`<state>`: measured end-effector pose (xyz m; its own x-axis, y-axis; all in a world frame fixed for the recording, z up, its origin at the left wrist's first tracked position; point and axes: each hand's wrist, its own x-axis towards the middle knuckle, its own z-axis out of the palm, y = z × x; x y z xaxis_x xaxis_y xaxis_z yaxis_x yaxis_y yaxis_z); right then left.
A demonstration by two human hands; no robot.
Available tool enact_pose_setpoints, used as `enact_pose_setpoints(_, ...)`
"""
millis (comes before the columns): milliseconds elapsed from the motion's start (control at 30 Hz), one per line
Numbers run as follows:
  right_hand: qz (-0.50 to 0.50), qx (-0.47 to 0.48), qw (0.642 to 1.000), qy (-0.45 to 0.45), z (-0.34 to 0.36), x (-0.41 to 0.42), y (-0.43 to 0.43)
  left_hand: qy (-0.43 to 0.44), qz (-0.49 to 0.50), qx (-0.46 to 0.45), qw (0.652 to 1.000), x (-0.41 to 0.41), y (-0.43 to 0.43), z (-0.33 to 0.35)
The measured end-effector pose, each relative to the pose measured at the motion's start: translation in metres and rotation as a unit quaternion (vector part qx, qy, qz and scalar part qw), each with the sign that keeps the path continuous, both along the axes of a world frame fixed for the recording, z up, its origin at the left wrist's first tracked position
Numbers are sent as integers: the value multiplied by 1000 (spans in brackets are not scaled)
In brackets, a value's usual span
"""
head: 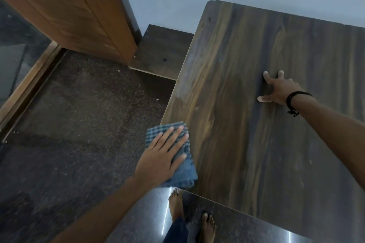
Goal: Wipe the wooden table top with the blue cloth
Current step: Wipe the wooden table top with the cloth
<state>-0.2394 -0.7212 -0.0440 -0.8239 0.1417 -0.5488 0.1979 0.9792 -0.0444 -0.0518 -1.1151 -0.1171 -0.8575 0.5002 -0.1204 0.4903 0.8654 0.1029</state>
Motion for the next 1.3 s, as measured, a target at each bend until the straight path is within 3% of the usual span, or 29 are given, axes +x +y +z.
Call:
enact_pose_setpoints(300,-1,4,1000,-5,3,3,1,-14,20,28,999,-198,69,12)
enact_pose_setpoints(567,-13,-5,1000,-14,0,5,0,-30,12,34,999,-47,19,5)
enact_pose_setpoints(667,-24,-3,1000,-18,-1,0,-2,-25,13,34,999,-50,18,6)
enact_pose_setpoints(800,-28,2,999,-25,-3,-4,-2,-7,-16,47,999,-136,48,6)
enact_pose_setpoints(967,-29,5,999,-30,-3,-3,2,-40,30,76,996,-275,106,20)
enact_pose_setpoints(1067,-28,9,999,-27,-5,-3,2,-52,46,65,995,-315,121,21)
enact_pose_setpoints(1300,-24,15,999,-24,-7,-6,2,-9,-8,70,997,-197,85,9)
